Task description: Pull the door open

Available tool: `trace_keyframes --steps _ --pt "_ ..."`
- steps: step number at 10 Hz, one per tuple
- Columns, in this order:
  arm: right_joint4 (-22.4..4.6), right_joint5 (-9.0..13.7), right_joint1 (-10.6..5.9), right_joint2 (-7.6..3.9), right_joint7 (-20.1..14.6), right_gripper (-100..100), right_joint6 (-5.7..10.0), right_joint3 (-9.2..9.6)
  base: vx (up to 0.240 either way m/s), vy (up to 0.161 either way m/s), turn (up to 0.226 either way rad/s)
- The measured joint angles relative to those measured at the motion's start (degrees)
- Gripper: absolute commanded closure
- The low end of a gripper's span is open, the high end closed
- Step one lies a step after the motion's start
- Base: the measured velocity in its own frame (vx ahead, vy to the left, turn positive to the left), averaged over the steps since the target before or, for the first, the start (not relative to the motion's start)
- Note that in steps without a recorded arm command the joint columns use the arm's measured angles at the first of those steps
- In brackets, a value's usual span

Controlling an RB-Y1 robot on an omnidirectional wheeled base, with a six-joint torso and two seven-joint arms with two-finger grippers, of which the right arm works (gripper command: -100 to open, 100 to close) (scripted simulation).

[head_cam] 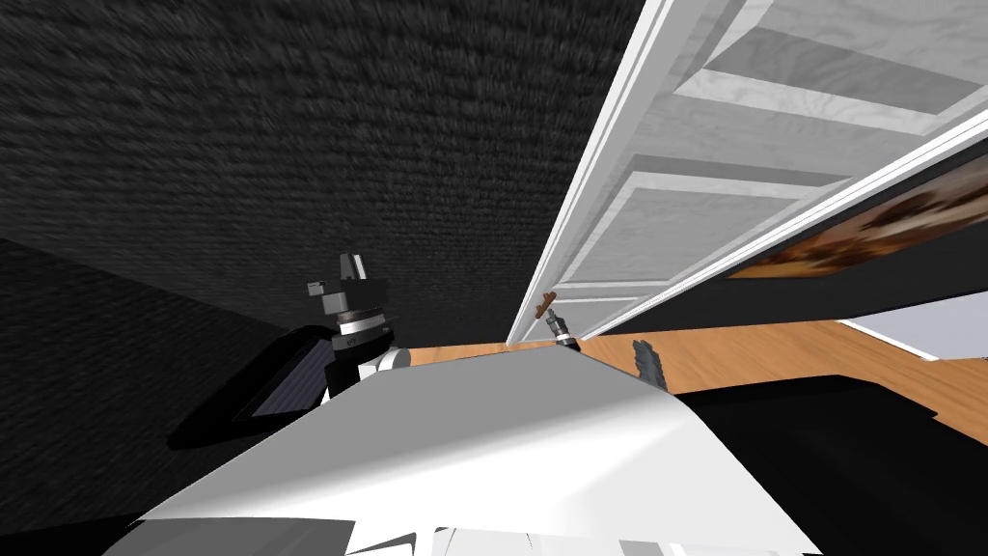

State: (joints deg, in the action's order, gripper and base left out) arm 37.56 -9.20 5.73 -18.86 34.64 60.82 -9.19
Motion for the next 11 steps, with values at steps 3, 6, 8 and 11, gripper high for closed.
trace_keyframes --steps 3,6,8,11 --pt "0.23 1.31 -0.33 0.48 -4.58 -100 -0.54 0.07 -0.035 -0.012 0.05" --pt "-0.12 2.89 -1.07 1.03 -9.37 -100 -0.91 0.14 -0.043 -0.024 0.049" --pt "-0.26 3.57 -1.34 1.22 -11.81 -100 -1.08 0.16 -0.041 -0.023 0.061" --pt "-0.06 4.98 -1.73 1.73 -16.03 -100 -1.64 0.23 -0.043 -0.02 0.051"
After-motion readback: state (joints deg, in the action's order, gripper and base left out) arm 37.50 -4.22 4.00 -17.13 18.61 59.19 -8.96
